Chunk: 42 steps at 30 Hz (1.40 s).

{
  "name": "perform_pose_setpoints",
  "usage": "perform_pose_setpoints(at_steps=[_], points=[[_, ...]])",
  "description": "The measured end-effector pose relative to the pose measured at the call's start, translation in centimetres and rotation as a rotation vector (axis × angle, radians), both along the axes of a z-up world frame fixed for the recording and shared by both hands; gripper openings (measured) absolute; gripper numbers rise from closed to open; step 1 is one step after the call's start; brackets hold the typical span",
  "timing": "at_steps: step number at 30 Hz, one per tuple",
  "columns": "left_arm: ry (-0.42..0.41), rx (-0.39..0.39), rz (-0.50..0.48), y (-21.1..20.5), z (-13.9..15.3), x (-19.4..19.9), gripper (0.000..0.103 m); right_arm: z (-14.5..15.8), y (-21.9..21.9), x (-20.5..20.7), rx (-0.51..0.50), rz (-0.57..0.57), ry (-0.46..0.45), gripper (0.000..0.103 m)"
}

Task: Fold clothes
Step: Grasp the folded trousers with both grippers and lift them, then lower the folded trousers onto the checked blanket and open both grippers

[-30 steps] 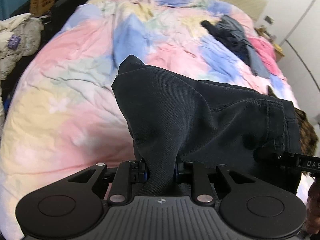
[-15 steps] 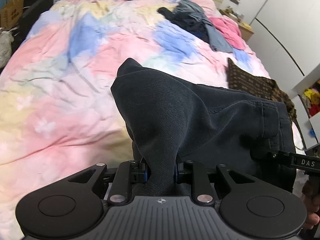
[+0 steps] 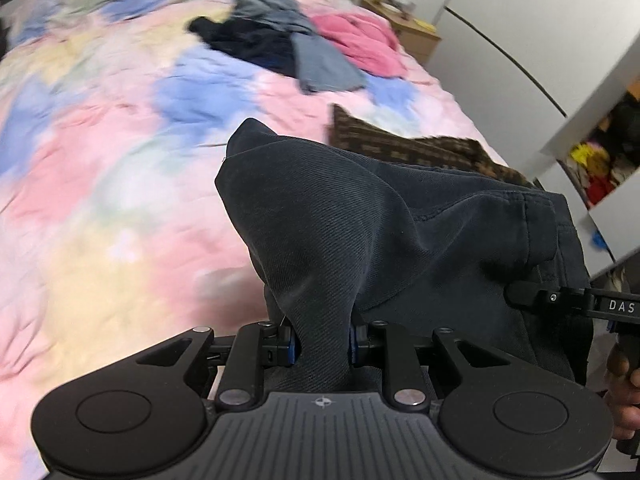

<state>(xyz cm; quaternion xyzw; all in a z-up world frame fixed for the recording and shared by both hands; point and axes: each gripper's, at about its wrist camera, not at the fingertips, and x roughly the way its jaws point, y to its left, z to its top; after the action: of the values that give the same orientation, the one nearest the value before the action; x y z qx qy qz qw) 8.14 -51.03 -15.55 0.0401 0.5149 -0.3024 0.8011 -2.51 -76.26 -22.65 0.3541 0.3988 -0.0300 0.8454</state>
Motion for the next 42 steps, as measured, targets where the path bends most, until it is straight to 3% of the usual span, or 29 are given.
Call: perform_pose_setpoints(at_steps=[4, 9, 13, 17, 23, 28, 32, 37, 39, 42], points=[[0.031, 0.011, -0.057, -6.4, -3.2, 2.3, 0.023, -2.1, -6.6, -0.8, 0.02, -0.06, 0.022, 0.029], [0.09, 0.045, -0.13, -12.5, -9.0, 5.7, 0.023, -7.2, -12.7, -0.8, 0.063, -0.123, 0.063, 0.029], [0.121, 0.097, -0.159, -15.0, -13.3, 8.2, 0.024, -12.0, -16.0, -0.1, 0.109, -0.164, 0.09, 0.029], [0.111, 0.149, -0.221, -17.3, -17.3, 10.9, 0.035, -16.8, -17.9, 0.5, 0.133, -0.201, 0.098, 0.031], [0.115, 0.151, -0.248, -18.1, -19.8, 11.9, 0.047, -21.3, -18.8, 0.7, 0.139, -0.232, 0.138, 0.036], [0.103, 0.123, -0.243, -17.8, -20.1, 12.0, 0.05, -23.1, -18.6, 0.4, 0.16, -0.261, 0.141, 0.038], [0.099, 0.096, -0.22, -16.2, -18.6, 11.5, 0.052, -22.2, -18.1, 0.3, 0.179, -0.274, 0.15, 0.042], [0.043, 0.13, -0.165, -14.1, -15.4, 10.5, 0.061, -19.5, -17.1, 0.4, 0.141, -0.301, 0.181, 0.054], [0.017, 0.138, -0.142, -13.3, -13.9, 10.1, 0.075, -18.1, -16.6, -0.1, 0.121, -0.331, 0.18, 0.065], [-0.017, 0.111, -0.117, -12.1, -11.0, 8.7, 0.078, -15.9, -15.8, -1.2, 0.096, -0.376, 0.173, 0.067]])
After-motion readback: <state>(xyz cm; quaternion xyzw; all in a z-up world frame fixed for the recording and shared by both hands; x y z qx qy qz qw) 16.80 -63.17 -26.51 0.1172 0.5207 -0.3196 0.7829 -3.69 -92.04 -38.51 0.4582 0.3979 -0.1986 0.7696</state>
